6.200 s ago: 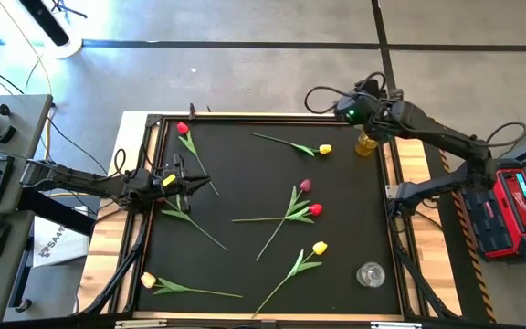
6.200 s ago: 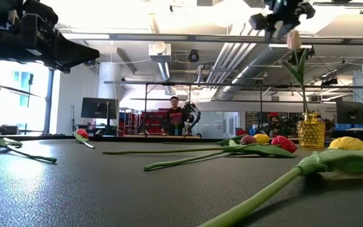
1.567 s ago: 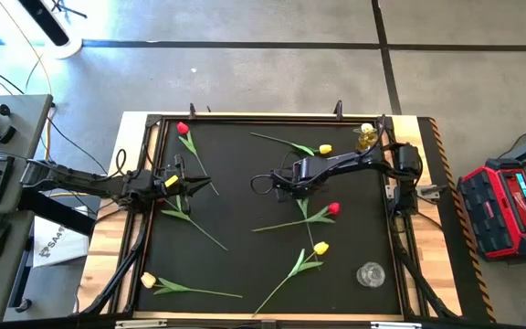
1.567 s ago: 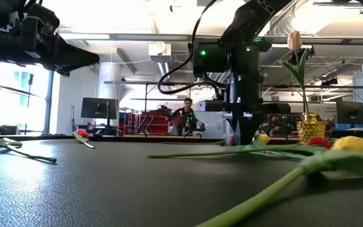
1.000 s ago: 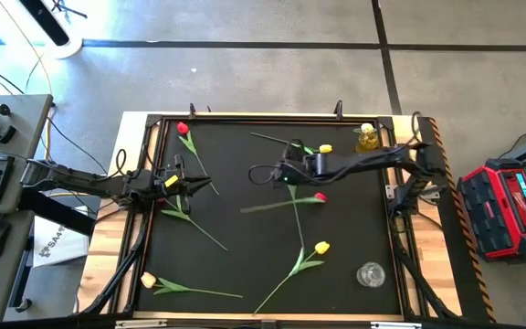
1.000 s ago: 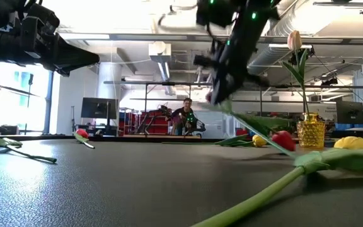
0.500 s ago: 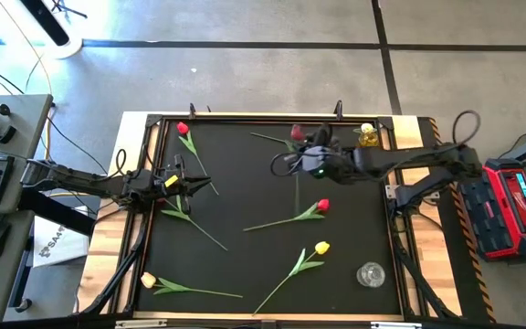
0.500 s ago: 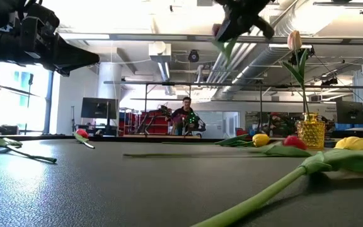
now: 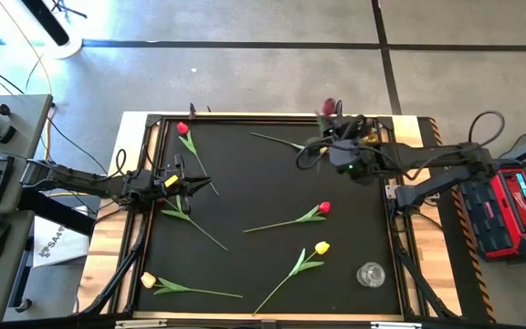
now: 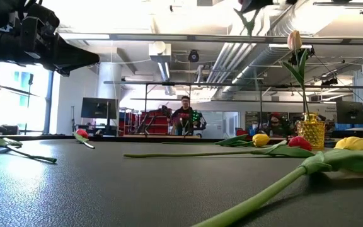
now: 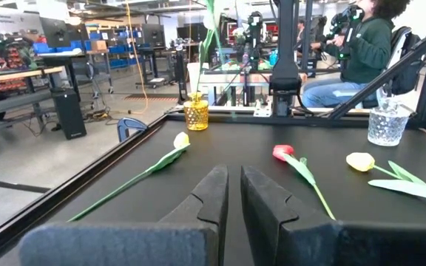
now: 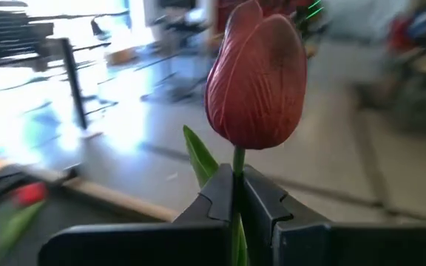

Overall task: Sort flowers into vase by color
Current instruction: Put the right dark red flower into the yellow flower vase

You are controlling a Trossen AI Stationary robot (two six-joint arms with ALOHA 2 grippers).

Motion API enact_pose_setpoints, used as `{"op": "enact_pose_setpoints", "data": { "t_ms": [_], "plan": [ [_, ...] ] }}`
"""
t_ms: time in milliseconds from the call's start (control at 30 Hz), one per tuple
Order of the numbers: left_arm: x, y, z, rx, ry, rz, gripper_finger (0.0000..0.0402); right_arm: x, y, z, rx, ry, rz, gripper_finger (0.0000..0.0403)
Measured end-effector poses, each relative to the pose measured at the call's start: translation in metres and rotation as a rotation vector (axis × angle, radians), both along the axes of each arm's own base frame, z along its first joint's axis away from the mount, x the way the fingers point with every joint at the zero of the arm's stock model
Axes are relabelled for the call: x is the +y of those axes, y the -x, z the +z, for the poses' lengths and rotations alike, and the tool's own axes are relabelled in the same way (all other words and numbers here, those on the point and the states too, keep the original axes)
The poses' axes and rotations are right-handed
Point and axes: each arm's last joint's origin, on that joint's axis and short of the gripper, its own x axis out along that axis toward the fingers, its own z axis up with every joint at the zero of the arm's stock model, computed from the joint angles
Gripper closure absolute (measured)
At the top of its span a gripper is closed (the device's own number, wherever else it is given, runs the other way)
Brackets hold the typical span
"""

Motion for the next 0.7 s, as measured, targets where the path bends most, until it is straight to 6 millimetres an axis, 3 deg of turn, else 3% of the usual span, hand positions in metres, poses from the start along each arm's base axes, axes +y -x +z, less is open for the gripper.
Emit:
{"op": "enact_pose_setpoints", "data": {
  "t_ms": [200, 700],
  "plan": [
    [0.000, 0.000, 0.000, -0.001, 0.000, 0.001, 0.0374, -0.007, 0.011, 0.007, 0.064, 0.147, -0.255, 0.0400],
    [0.000, 0.000, 0.000, 0.001, 0.000, 0.001, 0.0374, -0.060, 0.037, 0.020, 0.165, 0.153, -0.495, 0.0400]
  ]
}}
